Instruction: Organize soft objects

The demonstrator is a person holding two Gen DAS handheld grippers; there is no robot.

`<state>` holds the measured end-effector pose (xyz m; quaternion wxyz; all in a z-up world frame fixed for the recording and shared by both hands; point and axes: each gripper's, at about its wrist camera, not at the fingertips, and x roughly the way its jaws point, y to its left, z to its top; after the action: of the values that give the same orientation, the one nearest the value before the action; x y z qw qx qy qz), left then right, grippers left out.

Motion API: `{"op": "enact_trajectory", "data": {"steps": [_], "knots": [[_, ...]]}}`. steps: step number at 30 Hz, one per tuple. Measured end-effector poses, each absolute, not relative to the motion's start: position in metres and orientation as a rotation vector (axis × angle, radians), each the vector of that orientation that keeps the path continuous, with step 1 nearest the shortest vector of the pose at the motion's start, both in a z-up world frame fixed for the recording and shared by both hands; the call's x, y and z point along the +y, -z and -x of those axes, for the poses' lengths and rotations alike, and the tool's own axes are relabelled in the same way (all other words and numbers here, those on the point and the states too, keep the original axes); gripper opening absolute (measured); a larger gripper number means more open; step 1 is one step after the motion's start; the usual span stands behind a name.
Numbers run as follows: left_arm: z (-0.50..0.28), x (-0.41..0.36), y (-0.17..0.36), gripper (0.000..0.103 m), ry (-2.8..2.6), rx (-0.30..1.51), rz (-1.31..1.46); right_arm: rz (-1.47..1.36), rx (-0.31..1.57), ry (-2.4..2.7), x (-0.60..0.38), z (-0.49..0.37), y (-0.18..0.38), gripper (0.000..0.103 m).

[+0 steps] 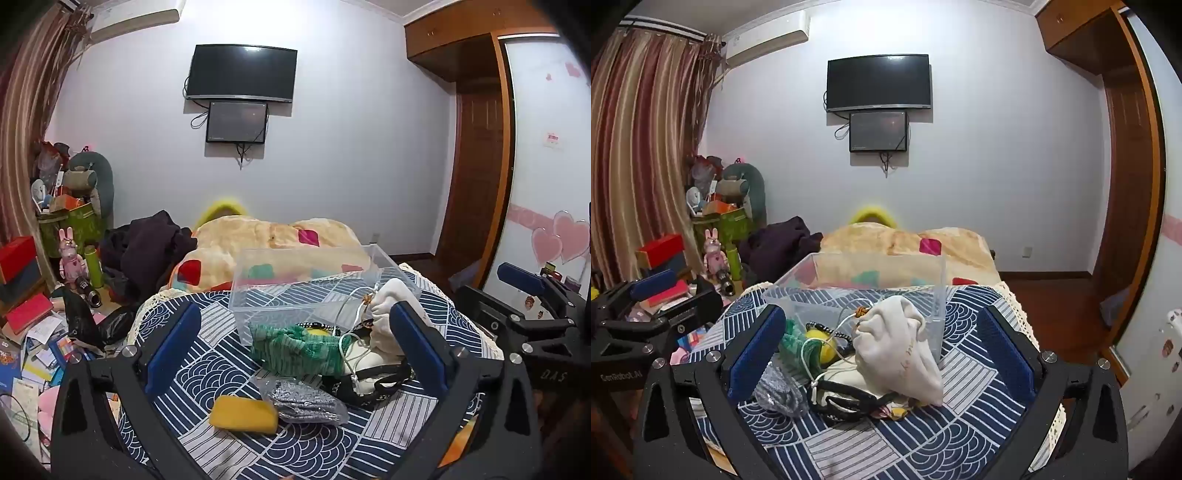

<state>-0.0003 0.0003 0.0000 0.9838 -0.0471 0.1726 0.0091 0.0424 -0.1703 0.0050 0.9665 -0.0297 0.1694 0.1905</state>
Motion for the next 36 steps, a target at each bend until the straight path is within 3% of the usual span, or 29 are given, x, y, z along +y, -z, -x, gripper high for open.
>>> {"op": "enact_trajectory", "data": {"steps": [36], "knots": [[0.016,-0.002,-0.008,0.103,-0.057,0.22,0.059,0.029,0.233,-0.406,-0.175,-0.028,-0.016,0.103]]}}
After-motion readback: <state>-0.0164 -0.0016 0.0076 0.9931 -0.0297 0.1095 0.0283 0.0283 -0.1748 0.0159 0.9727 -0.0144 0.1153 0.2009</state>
